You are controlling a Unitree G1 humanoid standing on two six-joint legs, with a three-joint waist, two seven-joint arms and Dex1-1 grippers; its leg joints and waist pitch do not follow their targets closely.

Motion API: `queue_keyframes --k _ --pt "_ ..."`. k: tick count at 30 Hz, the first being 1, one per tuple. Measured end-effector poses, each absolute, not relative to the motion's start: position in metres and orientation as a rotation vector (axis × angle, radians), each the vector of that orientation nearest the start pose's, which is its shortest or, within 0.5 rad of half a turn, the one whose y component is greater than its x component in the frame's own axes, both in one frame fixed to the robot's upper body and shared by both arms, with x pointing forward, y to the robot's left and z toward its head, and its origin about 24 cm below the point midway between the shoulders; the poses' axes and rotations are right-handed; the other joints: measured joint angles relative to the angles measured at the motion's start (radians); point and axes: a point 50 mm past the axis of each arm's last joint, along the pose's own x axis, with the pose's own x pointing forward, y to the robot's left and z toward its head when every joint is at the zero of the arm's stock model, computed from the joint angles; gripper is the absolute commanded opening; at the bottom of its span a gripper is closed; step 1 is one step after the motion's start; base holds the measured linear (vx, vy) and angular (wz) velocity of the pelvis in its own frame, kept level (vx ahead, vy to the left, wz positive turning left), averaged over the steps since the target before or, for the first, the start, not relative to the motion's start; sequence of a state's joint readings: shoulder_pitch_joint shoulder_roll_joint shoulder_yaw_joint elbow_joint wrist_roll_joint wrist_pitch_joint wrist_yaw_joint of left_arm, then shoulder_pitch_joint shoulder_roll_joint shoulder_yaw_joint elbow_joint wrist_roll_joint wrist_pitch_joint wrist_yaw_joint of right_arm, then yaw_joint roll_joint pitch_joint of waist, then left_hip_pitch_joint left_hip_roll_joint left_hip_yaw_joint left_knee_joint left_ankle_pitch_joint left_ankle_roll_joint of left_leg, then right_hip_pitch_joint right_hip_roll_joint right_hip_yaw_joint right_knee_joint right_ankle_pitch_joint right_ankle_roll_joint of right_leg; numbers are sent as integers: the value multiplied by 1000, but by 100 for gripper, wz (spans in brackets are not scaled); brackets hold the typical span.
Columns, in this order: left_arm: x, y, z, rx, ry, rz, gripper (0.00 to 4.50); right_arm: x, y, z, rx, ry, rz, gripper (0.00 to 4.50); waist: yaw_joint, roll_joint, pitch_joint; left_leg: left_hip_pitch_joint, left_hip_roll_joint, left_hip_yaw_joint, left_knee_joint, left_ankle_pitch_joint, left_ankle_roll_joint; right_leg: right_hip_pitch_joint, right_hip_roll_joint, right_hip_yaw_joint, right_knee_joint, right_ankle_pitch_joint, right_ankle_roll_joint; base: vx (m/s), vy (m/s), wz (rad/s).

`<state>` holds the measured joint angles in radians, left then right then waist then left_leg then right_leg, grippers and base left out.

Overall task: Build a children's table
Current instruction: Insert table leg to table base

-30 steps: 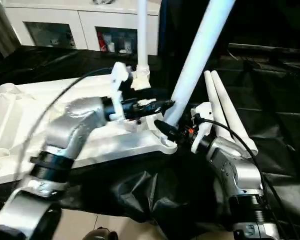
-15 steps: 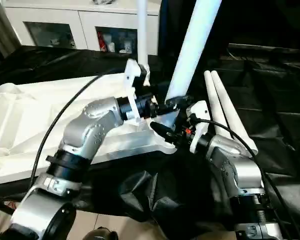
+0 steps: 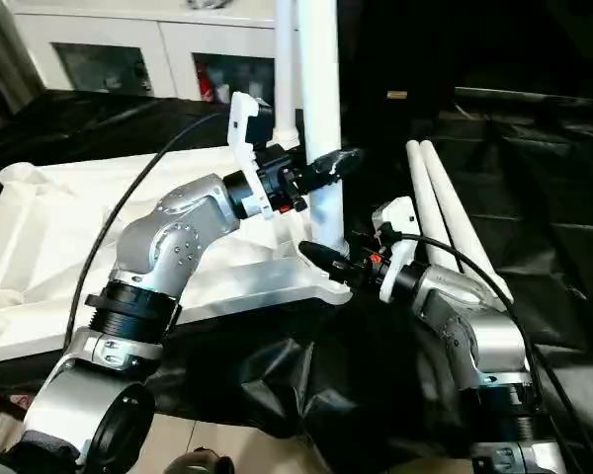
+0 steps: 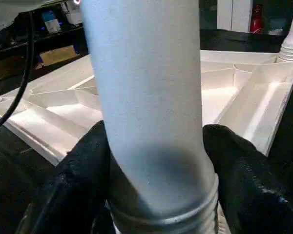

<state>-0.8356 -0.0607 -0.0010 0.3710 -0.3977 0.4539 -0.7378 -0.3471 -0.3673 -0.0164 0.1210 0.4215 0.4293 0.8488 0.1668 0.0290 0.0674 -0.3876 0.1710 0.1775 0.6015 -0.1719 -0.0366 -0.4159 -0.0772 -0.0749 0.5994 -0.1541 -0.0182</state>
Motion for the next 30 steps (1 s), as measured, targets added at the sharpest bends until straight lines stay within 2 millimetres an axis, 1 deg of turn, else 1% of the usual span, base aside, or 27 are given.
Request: queue_keyframes --k 2,3,4,5,6,9,10,12,14,18,20,24,30 --pt "348 13 180 -331 27 -1078 192 297 -164 93 132 173 906 340 2 0 0 0 0 0 1 0 0 0 0 0 1 0 0 0 0 0" --pt "349 10 180 -324 57 -1052 191 296 -163 96 136 170 912 351 4 0 0 0 0 0 1 0 0 0 0 0 0 0 0 0 0 0" --pt "351 8 180 -319 88 -1020 191 296 -162 98 143 174 910 351 4 0 0 0 0 0 1 0 0 1 0 0 0 0 0 0 0 0" --pt "353 7 180 -315 107 -995 190 297 -163 100 162 183 902 365 4 0 0 0 0 0 1 0 0 0 0 0 0 0 1 0 0 0" --pt "355 7 180 -316 127 -963 189 299 -163 104 194 187 892 378 5 0 0 0 0 0 1 0 0 0 0 0 0 0 1 0 0 0" --pt "359 8 175 -312 172 -907 188 306 -169 123 260 172 871 378 0 1 0 0 0 0 1 0 0 0 0 0 0 0 3 0 0 0" --pt "361 8 173 -313 186 -888 188 308 -174 133 280 163 870 378 2 1 0 -1 0 0 1 0 0 0 0 0 0 0 4 0 0 0" --pt "362 11 171 -319 196 -865 188 309 -183 145 299 141 866 378 6 1 0 0 0 -1 1 1 2 1 0 -1 0 0 4 0 0 0" --pt "364 13 171 -324 206 -844 188 309 -186 146 308 156 864 378 7 1 0 -1 0 -1 1 2 3 0 0 -1 0 0 3 0 0 0" --pt "364 13 172 -334 226 -822 188 308 -186 141 285 212 854 378 6 1 0 -2 0 -1 1 2 3 0 0 -1 0 1 2 0 0 0" --pt "364 13 172 -341 228 -821 188 308 -184 138 258 247 850 378 6 1 0 -2 0 -1 1 2 3 -1 0 -1 0 1 2 0 0 0" --pt "364 11 171 -343 241 -825 188 305 -172 134 199 322 878 378 4 1 0 -2 0 -1 1 2 3 0 0 -1 0 0 4 0 0 0" --pt "363 11 172 -340 243 -828 188 308 -165 132 143 365 862 378 4 1 0 -3 0 -1 1 2 2 -1 0 -1 -1 0 5 0 0 0"
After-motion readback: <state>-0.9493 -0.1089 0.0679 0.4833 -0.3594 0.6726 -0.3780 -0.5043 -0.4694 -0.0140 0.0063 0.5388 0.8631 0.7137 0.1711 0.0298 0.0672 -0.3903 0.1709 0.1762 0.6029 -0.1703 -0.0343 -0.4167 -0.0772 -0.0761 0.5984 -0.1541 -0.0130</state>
